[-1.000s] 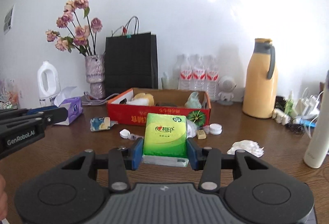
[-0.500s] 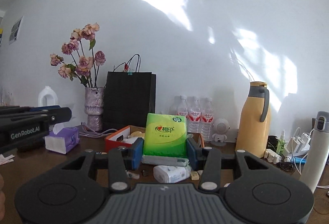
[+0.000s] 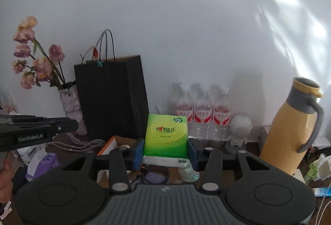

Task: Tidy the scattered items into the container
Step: 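Carry the tissue pack and clear wrapper up over the cardboard box, then open both tools to drop the tissue pack and wrapper into the box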

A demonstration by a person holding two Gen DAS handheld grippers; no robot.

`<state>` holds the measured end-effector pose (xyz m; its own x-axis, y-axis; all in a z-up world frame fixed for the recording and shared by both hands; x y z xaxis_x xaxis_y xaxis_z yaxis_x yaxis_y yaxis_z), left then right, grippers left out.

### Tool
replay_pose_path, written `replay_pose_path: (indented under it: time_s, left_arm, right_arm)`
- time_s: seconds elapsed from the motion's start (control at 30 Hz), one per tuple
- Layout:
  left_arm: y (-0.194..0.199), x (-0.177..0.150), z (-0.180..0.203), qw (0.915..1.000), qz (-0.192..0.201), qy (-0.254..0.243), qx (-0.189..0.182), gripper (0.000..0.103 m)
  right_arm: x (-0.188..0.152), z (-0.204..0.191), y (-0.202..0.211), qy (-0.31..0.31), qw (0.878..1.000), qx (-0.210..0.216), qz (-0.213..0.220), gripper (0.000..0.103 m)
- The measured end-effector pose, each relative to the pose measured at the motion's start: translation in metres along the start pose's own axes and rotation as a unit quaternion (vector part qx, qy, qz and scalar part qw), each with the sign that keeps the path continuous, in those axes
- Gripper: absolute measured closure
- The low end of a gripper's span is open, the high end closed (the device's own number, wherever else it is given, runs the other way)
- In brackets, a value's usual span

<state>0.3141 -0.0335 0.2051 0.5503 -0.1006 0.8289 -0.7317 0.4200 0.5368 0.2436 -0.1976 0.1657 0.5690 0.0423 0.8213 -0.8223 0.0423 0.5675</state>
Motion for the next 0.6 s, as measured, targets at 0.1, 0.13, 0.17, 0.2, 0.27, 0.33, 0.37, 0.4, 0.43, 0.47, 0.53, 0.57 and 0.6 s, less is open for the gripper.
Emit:
replay_pose_path:
  time_s: [0.1,0.13,0.17,0.2,0.27,0.33,0.37,0.4,0.43,0.47,0.53,0.57,0.6]
  left_arm:
    - [-0.054,-0.027,-0.031,0.9958,-0.074,0.048,-0.024,0.087]
    - [-0.072,-0.042,-0.036,0.9932,-0.097,0.059,-0.026,0.087]
    - [-0.090,-0.057,-0.041,0.9909,-0.116,0.062,-0.027,0.087]
    - [-0.106,-0.070,-0.044,0.9890,-0.129,0.067,-0.026,0.087]
    - [-0.136,-0.091,-0.051,0.9858,-0.145,0.083,-0.022,0.087]
    - [-0.160,-0.105,-0.054,0.9816,-0.161,0.099,-0.024,0.087]
    - [-0.170,-0.110,-0.054,0.9805,-0.166,0.102,-0.025,0.087]
    - [-0.178,-0.114,-0.053,0.9796,-0.170,0.104,-0.028,0.087]
    - [-0.184,-0.116,-0.051,0.9792,-0.172,0.103,-0.029,0.084]
    - [-0.191,-0.117,-0.051,0.9790,-0.175,0.102,-0.027,0.081]
    - [-0.200,-0.118,-0.051,0.9761,-0.187,0.106,-0.032,0.070]
    - [-0.200,-0.116,-0.050,0.9751,-0.189,0.110,-0.037,0.068]
    - [-0.198,-0.112,-0.050,0.9757,-0.185,0.111,-0.040,0.068]
  right_arm:
    - [-0.009,-0.006,-0.068,0.018,0.995,-0.006,-0.096,0.060]
    - [-0.020,-0.010,-0.089,0.026,0.992,-0.010,-0.123,0.060]
    - [-0.033,-0.015,-0.111,0.038,0.988,-0.016,-0.148,0.060]
    - [-0.049,-0.020,-0.130,0.049,0.984,-0.024,-0.170,0.060]
    - [-0.074,-0.026,-0.165,0.059,0.980,-0.046,-0.186,0.060]
    - [-0.096,-0.031,-0.196,0.081,0.972,-0.074,-0.205,0.060]
    - [-0.105,-0.033,-0.207,0.089,0.969,-0.078,-0.218,0.060]
    - [-0.113,-0.036,-0.216,0.093,0.966,-0.080,-0.229,0.060]
    - [-0.117,-0.039,-0.220,0.098,0.963,-0.085,-0.236,0.059]
    - [-0.119,-0.041,-0.224,0.104,0.961,-0.095,-0.238,0.059]
    - [-0.122,-0.042,-0.233,0.117,0.957,-0.111,-0.242,0.055]
    - [-0.121,-0.042,-0.235,0.118,0.956,-0.115,-0.243,0.052]
    - [-0.118,-0.042,-0.235,0.113,0.956,-0.113,-0.245,0.048]
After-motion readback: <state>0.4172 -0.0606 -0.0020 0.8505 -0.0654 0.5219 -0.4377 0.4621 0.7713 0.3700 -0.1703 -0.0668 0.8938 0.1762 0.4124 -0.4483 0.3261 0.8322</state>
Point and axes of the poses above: each gripper's, at about its wrist camera, not at the fingertips, and y roughly against the way its jaws point, z to its right, x to its top, the point moved 7 cm from there along -y, roughly the way its jaws point, and after that the axes turned 14 degrees about -x, right-handed, at the moved point
